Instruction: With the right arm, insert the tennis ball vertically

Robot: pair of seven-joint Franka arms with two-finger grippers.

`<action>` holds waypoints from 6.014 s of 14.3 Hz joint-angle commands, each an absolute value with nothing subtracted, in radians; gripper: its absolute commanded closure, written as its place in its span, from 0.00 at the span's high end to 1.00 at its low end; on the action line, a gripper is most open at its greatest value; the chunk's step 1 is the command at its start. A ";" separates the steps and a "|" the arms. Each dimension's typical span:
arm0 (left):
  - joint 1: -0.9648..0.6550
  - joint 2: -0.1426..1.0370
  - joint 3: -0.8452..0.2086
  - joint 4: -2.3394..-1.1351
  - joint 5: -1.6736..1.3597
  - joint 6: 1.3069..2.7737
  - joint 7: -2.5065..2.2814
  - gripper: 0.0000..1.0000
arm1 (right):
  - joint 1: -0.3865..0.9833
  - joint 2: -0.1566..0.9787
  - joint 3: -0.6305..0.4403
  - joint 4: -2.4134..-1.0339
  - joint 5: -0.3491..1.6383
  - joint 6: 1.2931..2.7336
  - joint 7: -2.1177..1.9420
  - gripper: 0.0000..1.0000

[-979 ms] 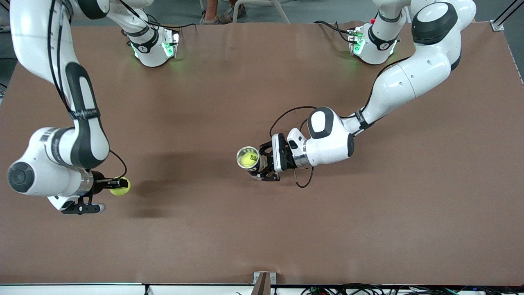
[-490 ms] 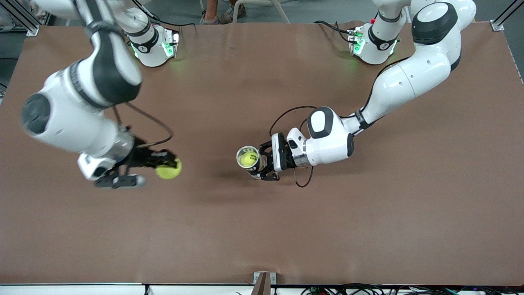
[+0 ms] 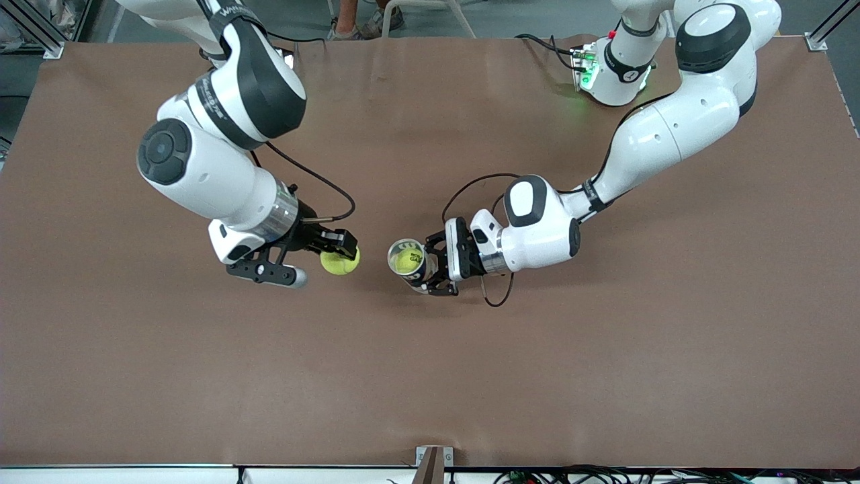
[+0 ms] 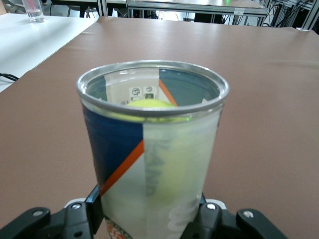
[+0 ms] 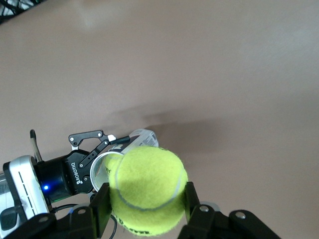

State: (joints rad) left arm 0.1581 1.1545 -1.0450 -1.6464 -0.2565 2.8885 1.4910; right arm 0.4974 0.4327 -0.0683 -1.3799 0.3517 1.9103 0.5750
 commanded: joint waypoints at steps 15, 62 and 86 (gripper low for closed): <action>0.176 1.167 -1.072 -1.657 -0.282 2.895 1.531 0.69 | 0.626 0.545 -0.080 -1.373 0.436 2.048 0.584 1.00; 0.325 1.011 -0.905 -1.599 -0.106 2.401 1.136 1.00 | 0.096 0.203 -0.291 -1.371 0.072 1.624 -0.035 0.99; 0.360 0.617 -0.804 -1.390 0.305 1.852 -0.259 1.00 | -0.120 -0.051 -0.025 -1.681 -0.018 1.732 -0.031 1.00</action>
State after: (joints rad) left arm 0.3665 0.6975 -0.8266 -1.3737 0.2876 1.9408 -0.1700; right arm -0.0960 0.0091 -0.0489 -1.6068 -0.0026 1.7068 -0.0304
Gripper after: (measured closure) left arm 0.000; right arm 0.000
